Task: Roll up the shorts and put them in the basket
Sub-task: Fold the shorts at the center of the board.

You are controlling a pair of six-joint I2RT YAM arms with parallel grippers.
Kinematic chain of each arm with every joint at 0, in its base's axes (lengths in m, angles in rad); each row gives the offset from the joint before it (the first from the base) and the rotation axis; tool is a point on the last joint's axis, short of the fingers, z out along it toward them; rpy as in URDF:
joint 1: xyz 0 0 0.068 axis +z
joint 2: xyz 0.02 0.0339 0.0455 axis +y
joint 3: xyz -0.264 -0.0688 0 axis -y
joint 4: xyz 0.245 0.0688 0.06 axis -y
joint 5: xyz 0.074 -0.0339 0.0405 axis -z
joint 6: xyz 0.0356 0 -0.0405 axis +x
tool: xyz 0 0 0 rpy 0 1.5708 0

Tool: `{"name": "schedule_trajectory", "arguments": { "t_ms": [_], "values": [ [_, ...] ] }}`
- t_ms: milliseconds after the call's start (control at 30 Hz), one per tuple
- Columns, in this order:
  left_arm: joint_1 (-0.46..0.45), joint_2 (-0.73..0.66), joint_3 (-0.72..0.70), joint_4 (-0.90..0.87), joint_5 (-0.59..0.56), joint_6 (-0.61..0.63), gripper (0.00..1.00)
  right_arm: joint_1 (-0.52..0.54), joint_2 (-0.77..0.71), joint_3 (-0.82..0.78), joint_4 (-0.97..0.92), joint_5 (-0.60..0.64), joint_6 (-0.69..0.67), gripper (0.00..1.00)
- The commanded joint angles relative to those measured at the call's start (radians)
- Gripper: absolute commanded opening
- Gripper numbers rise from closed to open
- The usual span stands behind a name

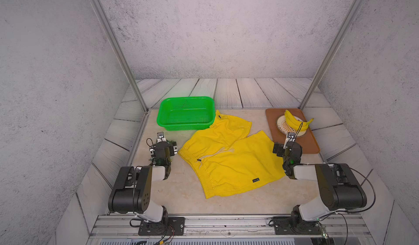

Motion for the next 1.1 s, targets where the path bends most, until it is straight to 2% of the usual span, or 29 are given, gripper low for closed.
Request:
{"name": "schedule_trajectory", "arguments": {
  "t_ms": [0, 467, 767, 1067],
  "values": [
    [-0.026, 0.007, 0.007, 0.028, -0.043, 0.028, 0.98, 0.000, -0.013, 0.014, -0.016, -0.006, 0.001, 1.00],
    [-0.026, 0.007, 0.007, 0.027, -0.042, 0.028, 0.98, 0.000, -0.013, 0.016, -0.018, -0.006, 0.001, 1.00],
    [0.001, 0.006, 0.019, -0.003, 0.022, 0.020, 0.98, -0.001, -0.013, 0.016, -0.019, -0.006, 0.003, 1.00],
    [0.002, 0.006, 0.019, -0.004, 0.025, 0.017, 0.98, 0.000, -0.013, 0.012, -0.013, -0.007, 0.002, 0.99]
  ]
}}
